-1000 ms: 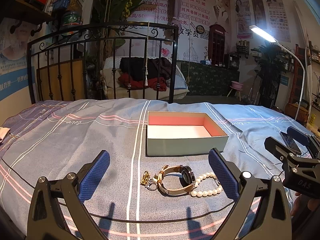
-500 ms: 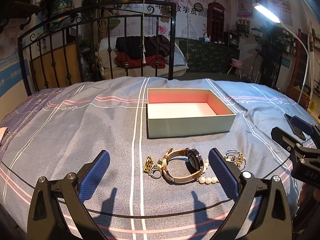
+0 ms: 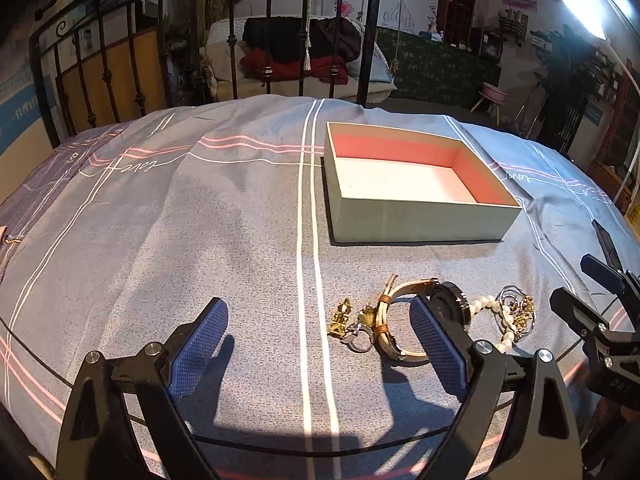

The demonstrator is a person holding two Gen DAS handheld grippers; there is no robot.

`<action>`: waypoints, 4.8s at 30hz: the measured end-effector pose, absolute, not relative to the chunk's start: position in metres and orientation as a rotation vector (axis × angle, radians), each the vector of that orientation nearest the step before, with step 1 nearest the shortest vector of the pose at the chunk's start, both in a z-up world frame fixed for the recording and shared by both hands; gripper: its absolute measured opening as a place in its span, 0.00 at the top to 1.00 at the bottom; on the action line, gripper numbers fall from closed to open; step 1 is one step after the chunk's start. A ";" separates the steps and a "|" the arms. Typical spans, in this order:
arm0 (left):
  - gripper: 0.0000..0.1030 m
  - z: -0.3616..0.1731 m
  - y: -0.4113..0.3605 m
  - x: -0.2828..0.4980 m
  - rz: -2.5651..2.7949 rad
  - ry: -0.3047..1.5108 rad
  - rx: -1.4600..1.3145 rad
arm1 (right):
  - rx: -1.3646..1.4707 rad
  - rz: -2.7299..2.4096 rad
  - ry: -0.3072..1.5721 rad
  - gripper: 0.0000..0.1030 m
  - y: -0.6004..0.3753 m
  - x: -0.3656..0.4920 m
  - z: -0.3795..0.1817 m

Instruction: Organize jewelry

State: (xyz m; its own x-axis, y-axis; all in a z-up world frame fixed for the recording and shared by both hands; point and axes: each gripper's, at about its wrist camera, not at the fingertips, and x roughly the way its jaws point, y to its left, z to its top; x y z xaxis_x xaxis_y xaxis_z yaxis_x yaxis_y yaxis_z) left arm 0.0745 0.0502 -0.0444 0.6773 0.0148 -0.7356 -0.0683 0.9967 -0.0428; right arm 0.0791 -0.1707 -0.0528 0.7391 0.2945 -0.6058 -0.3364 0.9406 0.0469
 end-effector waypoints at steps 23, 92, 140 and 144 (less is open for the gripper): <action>0.95 -0.056 0.040 0.096 -0.092 0.861 -0.041 | -0.087 0.464 0.773 0.19 -0.139 0.102 -0.075; 0.96 -0.009 0.030 0.187 -0.239 0.844 -0.290 | -0.071 0.475 0.706 0.99 -0.121 0.199 -0.028; 0.47 -0.067 0.059 0.097 -0.028 0.917 -0.051 | -0.011 0.437 0.798 0.25 -0.164 0.111 -0.082; 0.82 -0.067 0.050 0.095 -0.090 0.910 -0.018 | -0.014 0.438 0.806 0.25 -0.163 0.113 -0.081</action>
State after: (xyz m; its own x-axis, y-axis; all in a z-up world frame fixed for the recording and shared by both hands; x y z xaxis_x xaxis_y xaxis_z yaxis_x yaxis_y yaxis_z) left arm 0.0946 0.0500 -0.0674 0.6106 -0.0857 -0.7873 0.0706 0.9961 -0.0537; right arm 0.1129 -0.1634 -0.0812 0.6080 0.3741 -0.7003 -0.3847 0.9104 0.1524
